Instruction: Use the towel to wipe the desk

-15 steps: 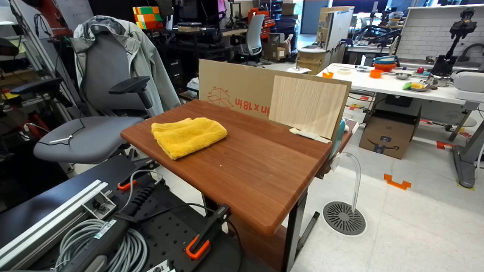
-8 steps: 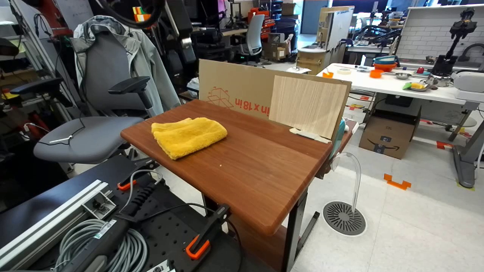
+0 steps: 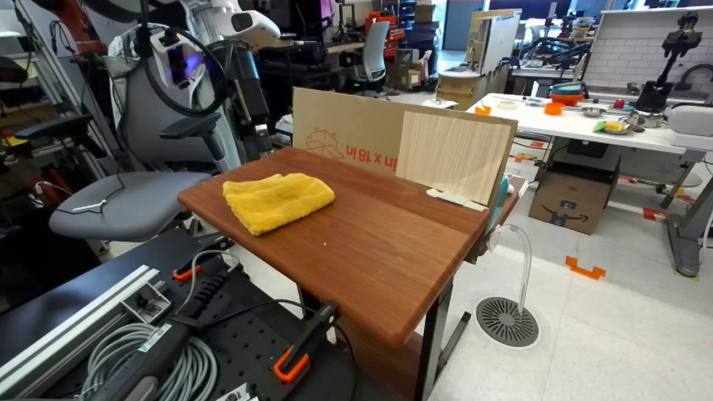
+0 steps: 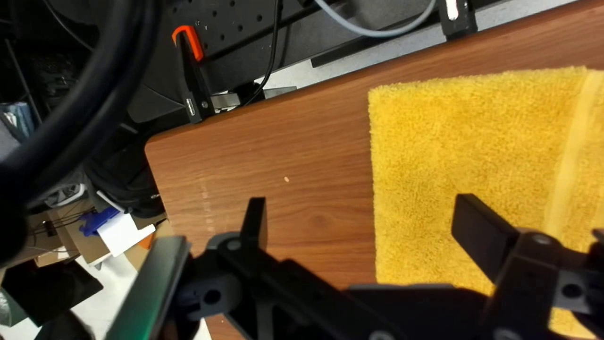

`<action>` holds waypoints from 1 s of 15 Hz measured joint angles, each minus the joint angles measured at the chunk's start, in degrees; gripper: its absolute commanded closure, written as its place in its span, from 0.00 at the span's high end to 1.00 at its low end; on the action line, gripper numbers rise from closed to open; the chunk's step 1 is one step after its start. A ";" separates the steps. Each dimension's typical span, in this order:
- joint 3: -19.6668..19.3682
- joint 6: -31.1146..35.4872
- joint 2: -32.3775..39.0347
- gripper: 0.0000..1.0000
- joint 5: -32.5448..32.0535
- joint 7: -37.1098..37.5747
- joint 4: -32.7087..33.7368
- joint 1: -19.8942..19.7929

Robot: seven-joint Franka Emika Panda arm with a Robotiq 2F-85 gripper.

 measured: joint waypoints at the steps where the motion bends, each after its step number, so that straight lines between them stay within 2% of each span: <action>1: -0.34 0.00 -0.30 1.00 0.00 -0.07 0.01 0.00; 6: -2.80 -1.21 -0.39 1.00 0.14 -0.61 0.02 0.70; 10: -7.19 -10.05 2.46 1.00 -0.16 2.11 2.75 0.99; 12: -9.17 -11.76 4.97 1.00 2.40 2.19 5.68 0.90; 15: -10.49 -10.98 8.14 1.00 9.92 -2.99 9.31 0.23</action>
